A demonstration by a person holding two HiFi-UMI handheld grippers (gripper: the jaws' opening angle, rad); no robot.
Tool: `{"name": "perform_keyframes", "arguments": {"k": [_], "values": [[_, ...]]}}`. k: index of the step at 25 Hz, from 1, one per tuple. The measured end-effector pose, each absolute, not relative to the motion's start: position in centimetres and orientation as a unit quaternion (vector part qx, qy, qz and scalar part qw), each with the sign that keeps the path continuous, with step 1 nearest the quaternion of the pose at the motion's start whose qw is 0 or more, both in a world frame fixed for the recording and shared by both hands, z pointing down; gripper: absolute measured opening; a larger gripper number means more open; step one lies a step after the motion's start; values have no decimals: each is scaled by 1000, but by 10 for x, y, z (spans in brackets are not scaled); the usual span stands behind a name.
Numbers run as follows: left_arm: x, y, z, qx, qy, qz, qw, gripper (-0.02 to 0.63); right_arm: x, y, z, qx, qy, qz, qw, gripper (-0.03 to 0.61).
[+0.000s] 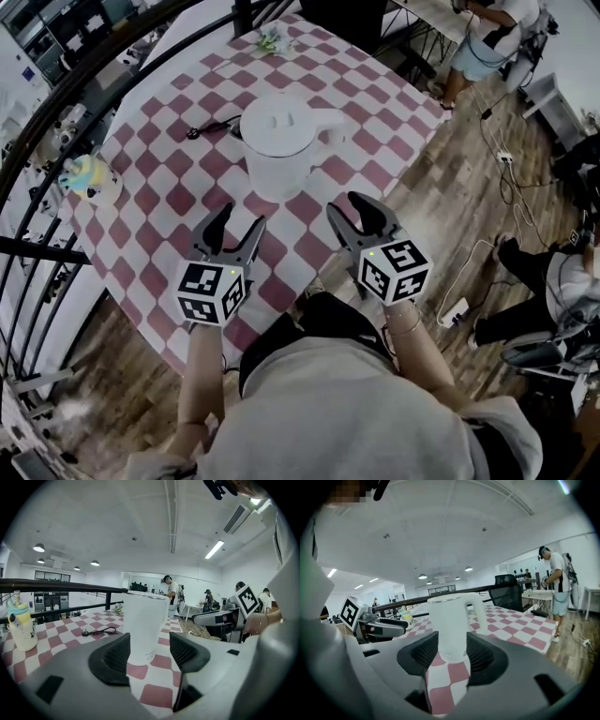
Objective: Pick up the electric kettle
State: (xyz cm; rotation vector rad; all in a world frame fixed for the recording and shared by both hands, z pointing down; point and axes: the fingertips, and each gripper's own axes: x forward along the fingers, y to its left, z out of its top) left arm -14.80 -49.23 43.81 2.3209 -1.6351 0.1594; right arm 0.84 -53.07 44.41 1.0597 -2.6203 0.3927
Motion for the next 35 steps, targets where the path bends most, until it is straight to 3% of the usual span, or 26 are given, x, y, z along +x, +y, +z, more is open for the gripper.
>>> {"name": "perform_keyframes", "arguments": {"k": [8,18,35], "values": [[-159,-529,459,801,-574,71,154,341,10,-588,457,346,-913,142,161,189],[-148,-570,471,829,-531,69,165,396,-1,-648,474,324,-917,142,185,218],[-135,-591,488,857,-470,65,201,402,-21,-689,496,302,-922,132,204,183]]}}
